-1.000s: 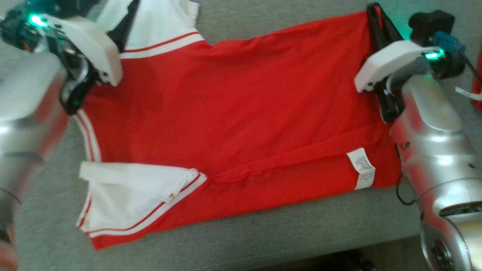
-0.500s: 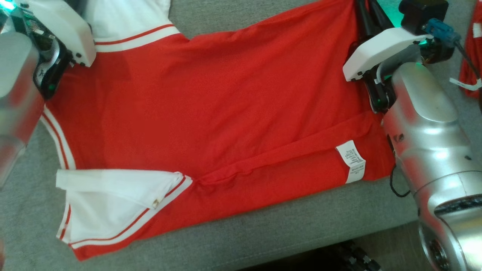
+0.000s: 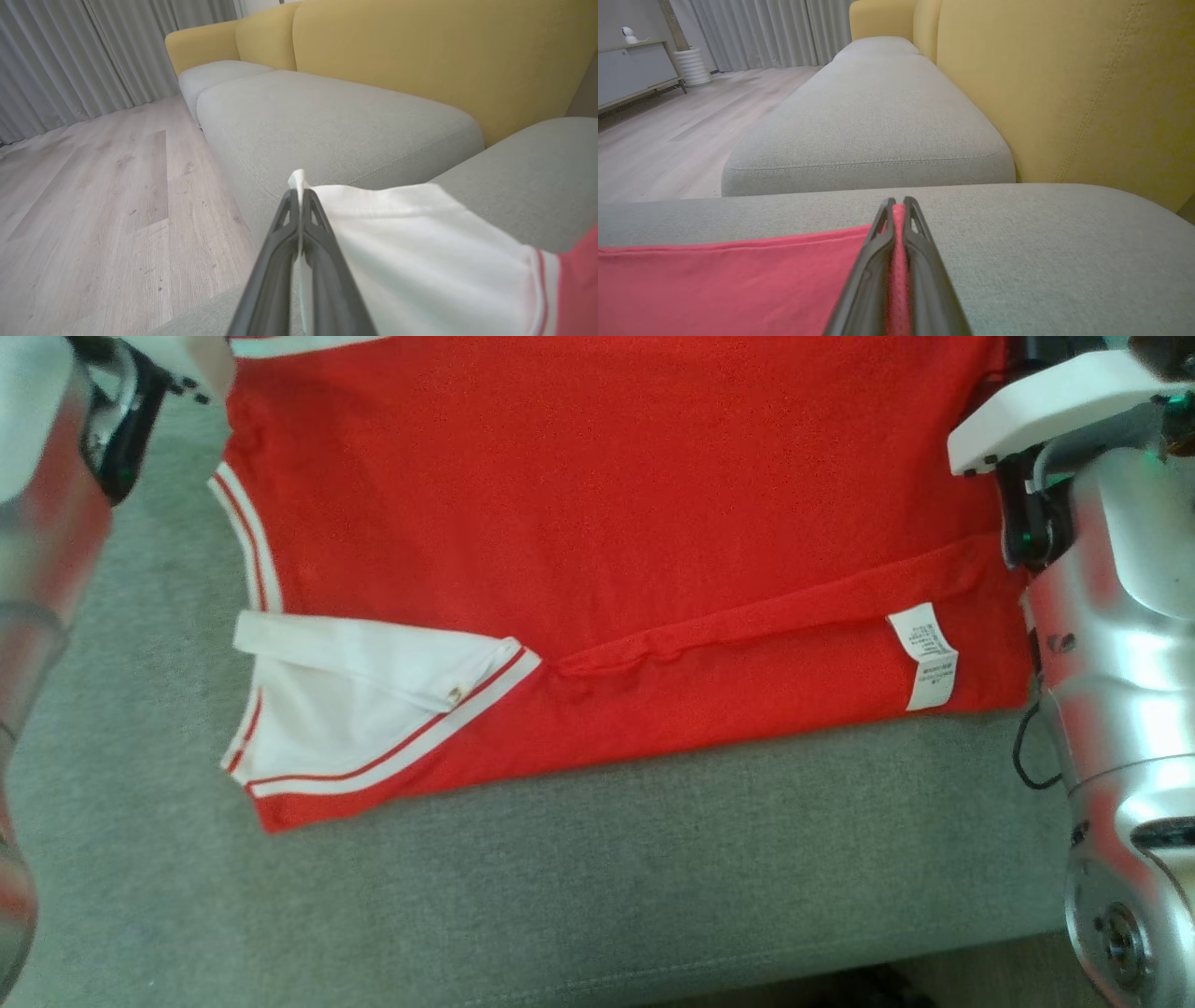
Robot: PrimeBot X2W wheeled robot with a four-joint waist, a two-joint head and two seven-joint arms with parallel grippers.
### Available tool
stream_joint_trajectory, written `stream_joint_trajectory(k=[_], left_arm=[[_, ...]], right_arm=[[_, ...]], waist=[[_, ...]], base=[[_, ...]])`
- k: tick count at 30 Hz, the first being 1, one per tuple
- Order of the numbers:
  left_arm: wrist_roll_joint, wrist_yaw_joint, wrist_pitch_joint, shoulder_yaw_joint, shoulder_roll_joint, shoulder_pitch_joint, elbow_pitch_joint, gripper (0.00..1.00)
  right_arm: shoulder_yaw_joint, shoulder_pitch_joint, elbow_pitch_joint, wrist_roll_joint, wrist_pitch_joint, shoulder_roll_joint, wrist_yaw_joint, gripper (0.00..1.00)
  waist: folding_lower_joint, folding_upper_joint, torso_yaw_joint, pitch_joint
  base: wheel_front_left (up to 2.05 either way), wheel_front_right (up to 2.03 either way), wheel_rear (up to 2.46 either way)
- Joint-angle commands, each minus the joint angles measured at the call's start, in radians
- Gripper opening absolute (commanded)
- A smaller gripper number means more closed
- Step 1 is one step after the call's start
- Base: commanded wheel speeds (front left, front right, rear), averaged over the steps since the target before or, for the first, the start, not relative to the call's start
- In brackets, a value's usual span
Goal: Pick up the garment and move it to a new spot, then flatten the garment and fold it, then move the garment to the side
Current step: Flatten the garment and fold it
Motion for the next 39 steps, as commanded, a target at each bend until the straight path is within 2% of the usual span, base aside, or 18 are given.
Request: stream_joint_trajectory(k=[1, 6, 13, 20, 26, 27, 28, 29, 30, 31, 35, 39], left_arm=[[0.008, 0.009, -0.009, 0.046, 0.029, -0.030, -0.019, 0.00], [0.040, 0.014, -0.009, 0.163, 0.016, 0.097, -0.124, 0.00], [0.143, 0.025, -0.010, 0.354, -0.007, 0.374, -0.320, 0.00], [0.228, 0.021, -0.010, 0.531, -0.089, 0.721, -0.460, 0.00], [0.273, 0.012, -0.010, 0.649, -0.178, 0.946, -0.481, 0.00], [0.284, 0.011, -0.010, 0.663, -0.190, 0.972, -0.479, 0.12], [0.297, 0.009, -0.010, 0.675, -0.202, 0.994, -0.477, 0.36], [0.310, 0.008, -0.010, 0.691, -0.213, 1.012, -0.477, 1.00], [0.326, 0.007, -0.010, 0.707, -0.224, 1.029, -0.479, 1.00], [0.343, 0.006, -0.010, 0.724, -0.234, 1.045, -0.481, 1.00], [0.443, 0.009, -0.010, 0.810, -0.269, 1.107, -0.512, 1.00], [0.568, 0.044, -0.010, 0.877, -0.298, 1.168, -0.565, 1.00]], right_arm=[[0.006, -0.001, -0.036, -0.009, -0.011, 0.012, -0.001, 0.00], [-0.042, 0.104, -0.085, -0.031, -0.011, 0.020, -0.001, 0.00], [-0.065, 0.298, -0.151, -0.032, -0.011, 0.013, -0.001, 0.00], [-0.106, 0.462, -0.172, -0.009, -0.011, 0.016, -0.001, 0.00], [-0.153, 0.564, -0.175, 0.015, -0.011, 0.034, -0.001, 0.00], [-0.153, 0.577, -0.175, 0.018, -0.011, 0.037, -0.001, 0.00], [-0.153, 0.588, -0.175, 0.022, -0.011, 0.041, -0.001, 0.00], [-0.156, 0.598, -0.173, 0.027, -0.011, 0.044, -0.001, 0.23], [-0.161, 0.606, -0.171, 0.033, -0.011, 0.047, -0.001, 0.65], [-0.168, 0.612, -0.176, 0.040, -0.011, 0.049, -0.001, 1.00], [-0.186, 0.639, -0.241, 0.052, -0.011, 0.055, -0.001, 1.00], [-0.183, 0.685, -0.309, 0.060, -0.011, 0.057, -0.001, 1.00]], waist=[[0.0000, 0.0000, 0.016, -0.018], [0.0000, 0.0000, 0.041, -0.078], [0.0000, 0.0000, 0.083, -0.165], [0.0000, 0.0000, 0.121, -0.262], [0.0000, 0.0000, 0.146, -0.323], [0.0000, 0.0000, 0.149, -0.330], [0.0000, 0.0000, 0.150, -0.336], [0.0000, 0.0000, 0.151, -0.342], [0.0000, 0.0000, 0.152, -0.349], [0.0000, 0.0000, 0.152, -0.355], [0.0000, 0.0000, 0.148, -0.380], [0.0000, 0.0000, 0.145, -0.411]], base=[[0.00, 0.00, 0.00], [0.00, 0.00, 0.00], [0.00, 0.00, 0.00], [0.00, 0.00, 0.00], [0.00, 0.00, 0.00], [0.00, 0.00, 0.00], [0.00, 0.00, 0.00], [0.00, 0.00, 0.00], [0.00, 0.00, 0.00], [0.00, 0.00, 0.00], [0.00, 0.00, 0.00], [0.00, 0.00, 0.00]])
